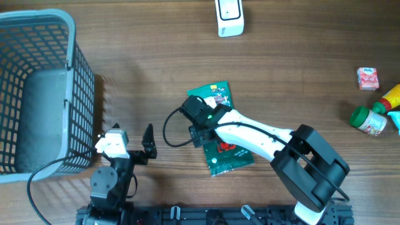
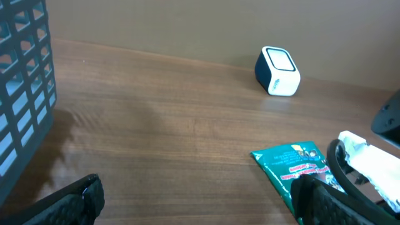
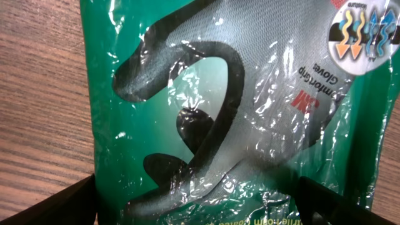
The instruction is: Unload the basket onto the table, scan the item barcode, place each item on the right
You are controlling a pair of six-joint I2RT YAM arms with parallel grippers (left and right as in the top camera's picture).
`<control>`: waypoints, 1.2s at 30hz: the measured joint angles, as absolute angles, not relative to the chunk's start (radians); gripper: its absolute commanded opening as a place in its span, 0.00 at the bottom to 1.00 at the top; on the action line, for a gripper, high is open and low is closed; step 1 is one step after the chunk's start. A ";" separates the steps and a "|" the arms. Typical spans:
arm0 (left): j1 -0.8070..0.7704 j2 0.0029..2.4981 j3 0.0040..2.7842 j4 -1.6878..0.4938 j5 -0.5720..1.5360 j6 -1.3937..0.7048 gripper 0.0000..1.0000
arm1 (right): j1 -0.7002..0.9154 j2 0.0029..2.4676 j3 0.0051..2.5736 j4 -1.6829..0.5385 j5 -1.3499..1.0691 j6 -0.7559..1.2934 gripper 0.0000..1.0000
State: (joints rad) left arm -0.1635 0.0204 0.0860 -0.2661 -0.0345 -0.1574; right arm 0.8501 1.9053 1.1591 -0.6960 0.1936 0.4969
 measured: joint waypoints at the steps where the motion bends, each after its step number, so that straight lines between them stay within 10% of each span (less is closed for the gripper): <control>1: -0.163 0.020 0.086 -0.266 -0.035 -0.157 1.00 | 0.850 1.911 1.164 -0.704 0.182 0.492 0.62; 4: -0.163 0.020 0.086 -0.266 -0.035 -0.157 1.00 | 0.849 1.930 1.187 -0.736 0.140 0.466 0.07; 5: -0.163 0.020 0.086 -0.266 -0.035 -0.157 1.00 | 0.849 1.935 1.193 -0.751 0.128 0.450 0.04; 12: -0.163 0.020 0.086 -0.266 -0.035 -0.157 1.00 | 0.796 1.955 1.254 -0.817 -0.070 0.345 0.04; 18: -0.163 0.020 0.086 -0.266 -0.035 -0.157 1.00 | 0.665 1.946 1.317 -0.901 -0.722 0.049 0.04; 27: -0.163 0.020 0.086 -0.266 -0.035 -0.157 1.00 | 0.554 2.049 1.147 -0.392 -1.386 -0.002 0.04; 36: -0.163 0.020 0.086 -0.266 -0.035 -0.157 1.00 | 0.554 2.124 1.132 -0.290 -1.425 0.098 0.04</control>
State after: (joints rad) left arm -0.1635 0.0204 0.0860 -0.2661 -0.0345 -0.1574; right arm 0.5537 2.1242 1.1316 -0.2897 -1.4246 0.0978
